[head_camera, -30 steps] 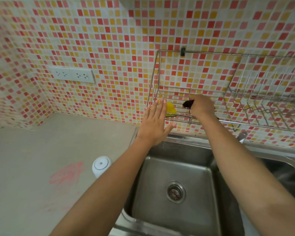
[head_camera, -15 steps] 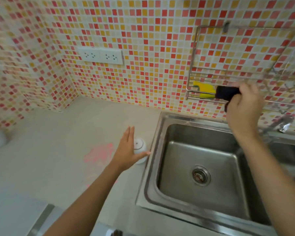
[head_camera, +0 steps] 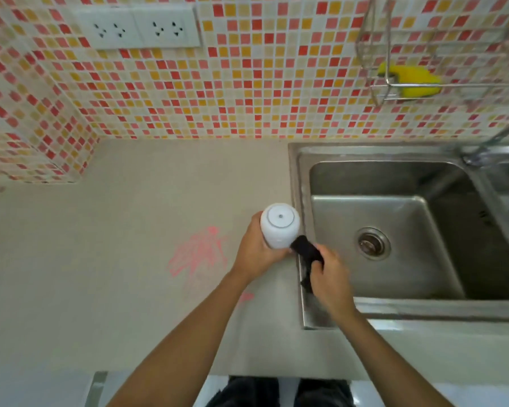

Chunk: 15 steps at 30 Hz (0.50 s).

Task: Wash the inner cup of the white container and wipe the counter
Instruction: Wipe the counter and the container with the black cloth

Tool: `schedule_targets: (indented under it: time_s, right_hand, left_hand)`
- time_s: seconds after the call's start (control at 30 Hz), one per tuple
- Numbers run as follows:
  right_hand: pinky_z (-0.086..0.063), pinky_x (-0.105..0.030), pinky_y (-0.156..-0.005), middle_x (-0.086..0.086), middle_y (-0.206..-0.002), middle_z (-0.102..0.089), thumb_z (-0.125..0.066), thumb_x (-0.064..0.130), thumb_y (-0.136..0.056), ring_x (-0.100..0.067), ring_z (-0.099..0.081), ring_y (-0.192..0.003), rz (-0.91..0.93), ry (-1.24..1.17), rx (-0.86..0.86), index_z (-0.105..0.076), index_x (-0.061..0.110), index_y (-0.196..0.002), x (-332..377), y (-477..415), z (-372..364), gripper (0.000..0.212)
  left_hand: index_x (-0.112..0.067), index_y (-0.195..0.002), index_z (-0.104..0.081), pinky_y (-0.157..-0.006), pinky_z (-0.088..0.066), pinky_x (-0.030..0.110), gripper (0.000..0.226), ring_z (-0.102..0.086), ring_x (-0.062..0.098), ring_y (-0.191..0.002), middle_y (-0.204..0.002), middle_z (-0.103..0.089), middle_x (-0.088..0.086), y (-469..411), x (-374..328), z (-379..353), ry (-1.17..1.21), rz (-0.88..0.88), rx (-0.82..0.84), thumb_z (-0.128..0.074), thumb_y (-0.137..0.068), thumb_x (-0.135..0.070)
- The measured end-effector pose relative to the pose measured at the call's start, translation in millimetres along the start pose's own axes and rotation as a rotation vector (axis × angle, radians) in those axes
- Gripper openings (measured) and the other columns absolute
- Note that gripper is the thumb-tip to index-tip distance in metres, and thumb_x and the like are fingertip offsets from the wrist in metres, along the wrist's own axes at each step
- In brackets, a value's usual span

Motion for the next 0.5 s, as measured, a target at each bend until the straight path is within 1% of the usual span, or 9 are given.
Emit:
schedule_targets:
  time_s: [0.1,0.17,0.2,0.23,0.27,0.3,0.33,0.4,0.5]
  right_hand:
    - [-0.046,-0.023,-0.075,-0.009,-0.096,-0.069,-0.052,0.010,-0.094,-0.017,-0.061,-0.077,0.121,0.066,0.028,-0.048,0.019,-0.140,8,26,-20,0.047]
    - [-0.046,-0.025,-0.074,-0.006,-0.090,-0.071,-0.045,0.028,-0.099,-0.017,-0.065,-0.077,0.208,0.122,0.060,-0.046,0.023,-0.141,25,32,-33,0.042]
    - [-0.043,-0.024,-0.081,-0.003,-0.095,-0.072,-0.036,0.039,-0.101,-0.017,-0.067,-0.088,0.295,0.192,0.086,-0.049,0.024,-0.138,36,34,-41,0.043]
    - [-0.036,-0.026,-0.094,0.001,-0.107,-0.072,-0.025,0.047,-0.101,-0.016,-0.064,-0.106,0.400,0.299,0.136,-0.051,0.025,-0.136,45,37,-54,0.049]
    - [-0.024,-0.032,-0.107,0.006,-0.123,-0.066,-0.015,0.052,-0.101,-0.014,-0.052,-0.126,0.509,0.405,0.221,-0.050,0.028,-0.137,53,44,-74,0.056]
    - [-0.011,-0.042,-0.114,0.011,-0.138,-0.053,-0.011,0.054,-0.100,-0.014,-0.033,-0.140,0.595,0.480,0.327,-0.045,0.031,-0.140,56,51,-95,0.057]
    - [-0.001,-0.051,-0.115,0.015,-0.148,-0.038,-0.011,0.053,-0.100,-0.014,-0.016,-0.146,0.660,0.537,0.415,-0.037,0.035,-0.143,56,56,-114,0.054]
    - [0.005,-0.059,-0.114,0.016,-0.156,-0.018,-0.013,0.049,-0.102,-0.017,0.000,-0.148,0.738,0.620,0.465,-0.023,0.040,-0.147,59,50,-143,0.048]
    - [-0.002,-0.065,-0.112,0.010,-0.159,-0.012,-0.013,0.049,-0.101,-0.021,-0.004,-0.148,0.700,0.729,0.386,-0.015,0.043,-0.149,82,5,-173,0.048]
  left_hand:
    - [-0.032,-0.132,-0.036,-0.087,-0.043,0.009,0.087,-0.053,-0.009,-0.110,-0.127,-0.053,-0.015,-1,0,22,0.022,-0.002,-0.032,-0.090,-0.063,-0.030]
    - [-0.033,-0.133,-0.035,-0.087,-0.045,0.009,0.089,-0.051,-0.011,-0.112,-0.126,-0.052,-0.019,1,0,50,0.049,-0.009,-0.071,-0.089,-0.063,-0.029]
    - [-0.034,-0.134,-0.034,-0.089,-0.046,0.012,0.090,-0.050,-0.011,-0.112,-0.126,-0.051,-0.020,3,-2,64,0.049,-0.018,-0.098,-0.089,-0.064,-0.029]
    - [-0.033,-0.134,-0.033,-0.092,-0.047,0.016,0.090,-0.050,-0.010,-0.113,-0.126,-0.051,-0.021,5,-2,79,0.046,-0.025,-0.131,-0.089,-0.064,-0.029]
    - [-0.034,-0.134,-0.032,-0.093,-0.048,0.020,0.090,-0.050,-0.010,-0.113,-0.125,-0.050,-0.022,10,0,97,0.046,-0.019,-0.168,-0.089,-0.064,-0.029]
    - [-0.034,-0.134,-0.032,-0.095,-0.048,0.023,0.090,-0.050,-0.011,-0.113,-0.125,-0.050,-0.023,15,3,114,0.048,-0.012,-0.205,-0.089,-0.064,-0.030]
    - [-0.034,-0.135,-0.032,-0.095,-0.048,0.024,0.090,-0.049,-0.011,-0.114,-0.126,-0.050,-0.022,20,5,130,0.050,-0.008,-0.241,-0.089,-0.065,-0.030]
    - [-0.031,-0.138,-0.032,-0.096,-0.048,0.024,0.092,-0.049,-0.009,-0.116,-0.130,-0.050,-0.018,31,10,159,0.040,-0.001,-0.309,-0.089,-0.065,-0.032]
    - [-0.029,-0.139,-0.033,-0.096,-0.048,0.025,0.093,-0.050,-0.006,-0.118,-0.132,-0.050,-0.016,45,19,192,0.019,0.012,-0.377,-0.089,-0.064,-0.032]
Point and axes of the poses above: each hand's wrist, its own y-axis away from the middle knuckle, its own z-axis out of the back of the hand, x = y × z, the point moved 8 cm from there along -y, towards the middle knuckle
